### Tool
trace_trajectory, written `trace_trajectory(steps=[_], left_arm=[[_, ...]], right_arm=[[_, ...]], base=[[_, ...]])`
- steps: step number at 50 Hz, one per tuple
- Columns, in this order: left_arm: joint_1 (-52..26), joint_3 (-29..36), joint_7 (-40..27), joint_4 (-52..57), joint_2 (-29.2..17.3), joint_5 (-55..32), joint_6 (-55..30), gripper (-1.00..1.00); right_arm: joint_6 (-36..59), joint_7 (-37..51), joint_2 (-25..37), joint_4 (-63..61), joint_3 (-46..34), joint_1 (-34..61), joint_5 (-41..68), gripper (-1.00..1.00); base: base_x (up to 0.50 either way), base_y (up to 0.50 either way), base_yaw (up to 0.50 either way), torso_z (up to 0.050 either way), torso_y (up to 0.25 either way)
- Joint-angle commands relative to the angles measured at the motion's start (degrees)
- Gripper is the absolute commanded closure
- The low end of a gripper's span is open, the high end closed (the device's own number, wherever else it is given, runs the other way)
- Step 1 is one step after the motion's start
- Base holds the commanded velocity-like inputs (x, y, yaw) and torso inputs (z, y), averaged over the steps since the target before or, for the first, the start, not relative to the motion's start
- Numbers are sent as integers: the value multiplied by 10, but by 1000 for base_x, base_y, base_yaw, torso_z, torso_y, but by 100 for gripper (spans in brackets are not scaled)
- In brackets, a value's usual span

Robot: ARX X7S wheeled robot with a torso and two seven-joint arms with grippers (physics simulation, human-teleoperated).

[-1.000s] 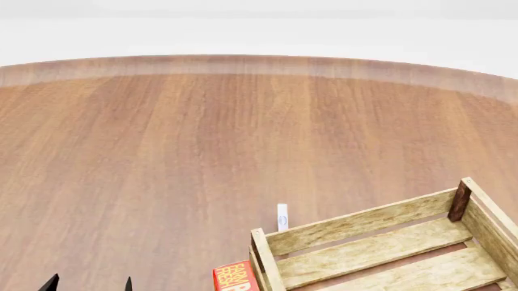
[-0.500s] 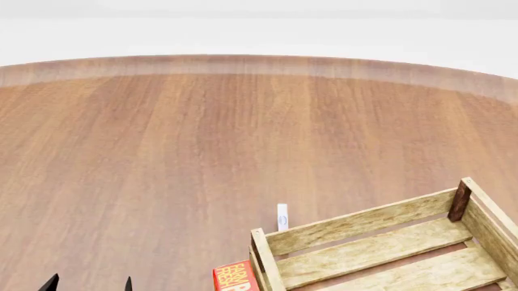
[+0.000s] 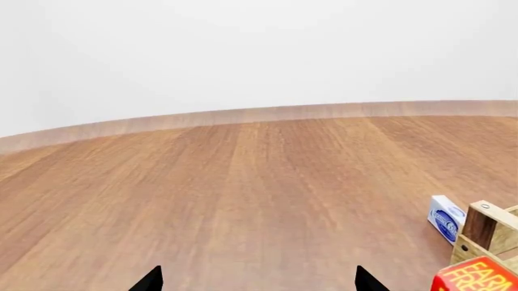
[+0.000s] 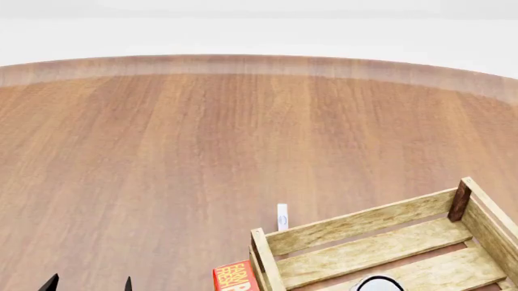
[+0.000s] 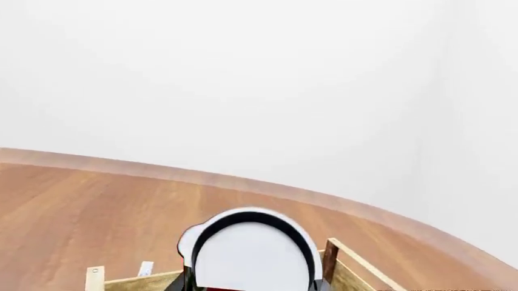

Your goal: Pick up the tomato sauce, and put it in the wooden tray.

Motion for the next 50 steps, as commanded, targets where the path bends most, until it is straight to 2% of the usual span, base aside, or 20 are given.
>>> trace_trajectory(steps=[1,10,23,33,50], left_arm=[[4,-4,5,4,1,-6,10,-100],[4,-3,5,4,-1,-8,11,-100],[4,-1,1,8,-3,-10,8,-100],[4,1,0,8,-4,-12,9,-100],[4,3,-3,9,-6,-15,10,-100]], right_arm=[[47,-36,-26,39,20,59,35,100],[49,-72,-48,80,25,98,54,100],[10,-133,-118,238,24,151,57,100],[25,-143,-128,270,41,185,78,100],[-20,-173,-163,392,55,203,82,100]], base=[[0,0,0,0,0],[0,0,0,0,0],[0,0,0,0,0],[0,0,0,0,0],[0,0,0,0,0]])
